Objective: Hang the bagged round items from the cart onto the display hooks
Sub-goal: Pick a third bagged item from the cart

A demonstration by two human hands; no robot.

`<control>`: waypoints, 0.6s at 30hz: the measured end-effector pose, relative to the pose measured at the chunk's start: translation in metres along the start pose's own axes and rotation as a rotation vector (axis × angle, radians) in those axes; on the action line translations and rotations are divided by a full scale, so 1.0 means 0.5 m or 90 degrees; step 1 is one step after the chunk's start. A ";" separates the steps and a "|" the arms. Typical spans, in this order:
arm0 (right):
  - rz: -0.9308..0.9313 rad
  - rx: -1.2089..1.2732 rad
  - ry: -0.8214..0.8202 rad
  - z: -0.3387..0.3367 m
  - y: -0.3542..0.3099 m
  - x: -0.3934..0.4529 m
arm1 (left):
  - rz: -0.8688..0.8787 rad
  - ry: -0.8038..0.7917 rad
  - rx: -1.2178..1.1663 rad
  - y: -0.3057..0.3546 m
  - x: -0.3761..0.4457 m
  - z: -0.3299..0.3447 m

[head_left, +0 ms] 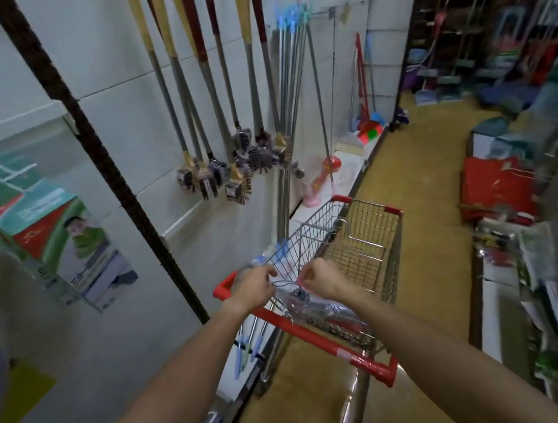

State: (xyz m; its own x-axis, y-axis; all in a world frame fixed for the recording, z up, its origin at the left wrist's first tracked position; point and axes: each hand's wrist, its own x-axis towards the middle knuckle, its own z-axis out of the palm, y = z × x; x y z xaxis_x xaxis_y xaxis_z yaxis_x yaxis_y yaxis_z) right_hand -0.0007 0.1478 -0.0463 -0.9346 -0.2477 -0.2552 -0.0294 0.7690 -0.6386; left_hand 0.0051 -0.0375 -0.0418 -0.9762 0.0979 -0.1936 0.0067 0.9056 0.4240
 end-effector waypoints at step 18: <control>-0.037 0.155 -0.077 0.007 0.049 0.024 | 0.018 -0.110 -0.326 0.091 0.038 -0.021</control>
State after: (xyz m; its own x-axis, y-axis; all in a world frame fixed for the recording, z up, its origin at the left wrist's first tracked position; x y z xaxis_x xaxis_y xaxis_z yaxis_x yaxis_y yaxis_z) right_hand -0.0114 0.1620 -0.0675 -0.8840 -0.3676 -0.2887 0.0175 0.5911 -0.8064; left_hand -0.0156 0.0011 -0.0167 -0.9268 0.2248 -0.3007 -0.1168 0.5885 0.8000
